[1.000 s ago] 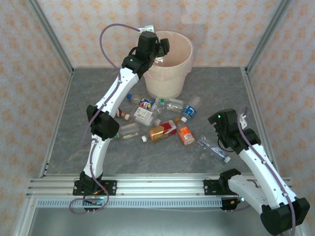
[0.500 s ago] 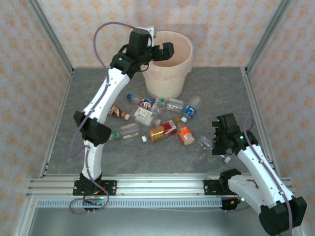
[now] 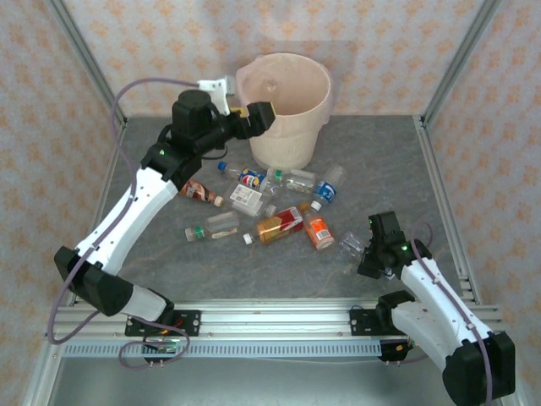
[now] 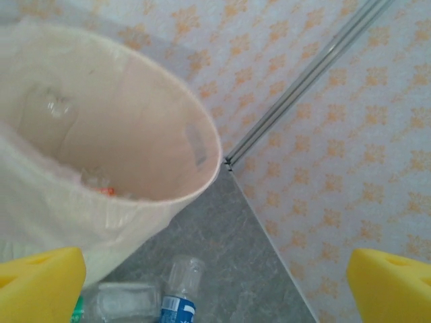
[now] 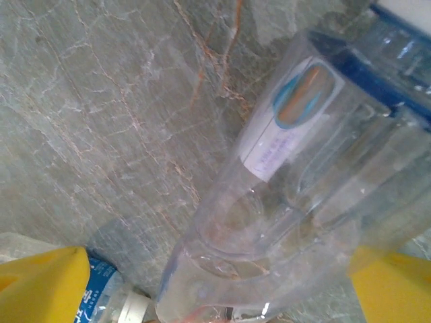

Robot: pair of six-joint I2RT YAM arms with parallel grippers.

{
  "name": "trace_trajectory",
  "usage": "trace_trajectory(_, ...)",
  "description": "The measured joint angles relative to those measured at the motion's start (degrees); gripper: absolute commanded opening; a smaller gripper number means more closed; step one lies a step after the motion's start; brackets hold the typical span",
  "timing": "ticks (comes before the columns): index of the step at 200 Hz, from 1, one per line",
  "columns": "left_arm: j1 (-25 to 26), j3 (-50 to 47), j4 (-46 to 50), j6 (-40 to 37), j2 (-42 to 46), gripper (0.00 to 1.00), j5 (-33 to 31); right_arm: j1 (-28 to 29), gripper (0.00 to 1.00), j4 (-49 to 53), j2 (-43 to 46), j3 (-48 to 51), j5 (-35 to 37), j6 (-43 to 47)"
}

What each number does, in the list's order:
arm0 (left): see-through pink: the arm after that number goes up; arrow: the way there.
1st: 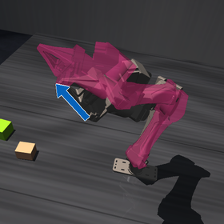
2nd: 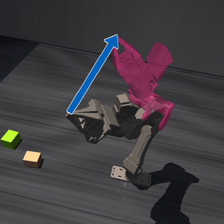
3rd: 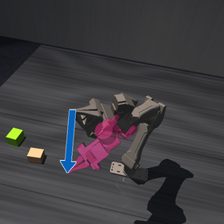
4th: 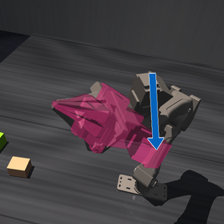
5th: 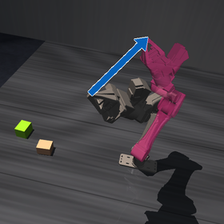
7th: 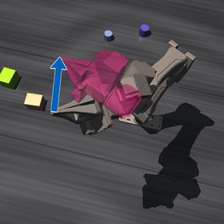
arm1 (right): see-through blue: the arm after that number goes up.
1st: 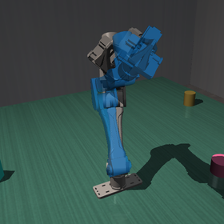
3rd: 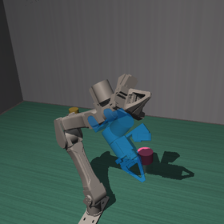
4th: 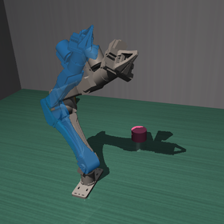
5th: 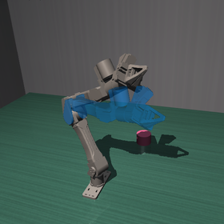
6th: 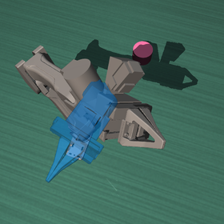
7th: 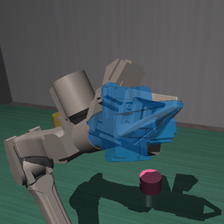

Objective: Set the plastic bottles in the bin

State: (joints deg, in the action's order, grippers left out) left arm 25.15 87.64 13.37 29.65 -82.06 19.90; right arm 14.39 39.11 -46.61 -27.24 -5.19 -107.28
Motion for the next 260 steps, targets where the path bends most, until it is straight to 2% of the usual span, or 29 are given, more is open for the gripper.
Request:
trace_trajectory(38, 0.0, -14.88, -2.75, 3.56, 7.82, 1.0, -7.85, -0.35, 0.96, -6.73, -5.07, 3.56, -0.31, 0.0)
trace_trajectory(66, 0.0, -21.84, -2.64, 4.76, 14.23, 1.0, -14.95, -0.7, 0.92, -7.74, -6.16, 4.59, -0.83, 0.0)
trace_trajectory(122, 0.0, -29.94, 1.81, 6.71, 23.91, 1.0, -28.65, -1.81, 0.79, -8.13, -8.57, 5.18, -3.21, 0.0)
trace_trajectory(139, 0.0, -31.17, 3.61, 7.5, 25.68, 1.0, -32.22, -1.97, 0.7, -7.89, -9.4, 5.11, -3.76, 0.0)
trace_trajectory(184, -0.39, -32.98, 4.96, 8.98, 27.5, 1.0, -37.33, -1.97, 0.54, -5.25, -9.75, 3.8, -4.13, 0.04)
trace_trajectory(197, -0.74, -33.14, 5.42, 9.42, 27.41, 1.0, -37.86, -2.12, 0.52, -5.84, -9.73, 2.75, -0.87, 0.2)
trace_trajectory(230, -1.88, -33.2, 6.58, 10.38, 27.02, 1.0, -38.77, -2.86, 0.4, -7.02, -8.92, -5.01, 9.01, 8.02)
trace_trajectory(260, -3.45, -33.53, 8.44, 12.04, 26.8, 1.0, -39.78, -2.84, 0.36, -13.2, -8.46, -12.33, 13.44, 23.26)
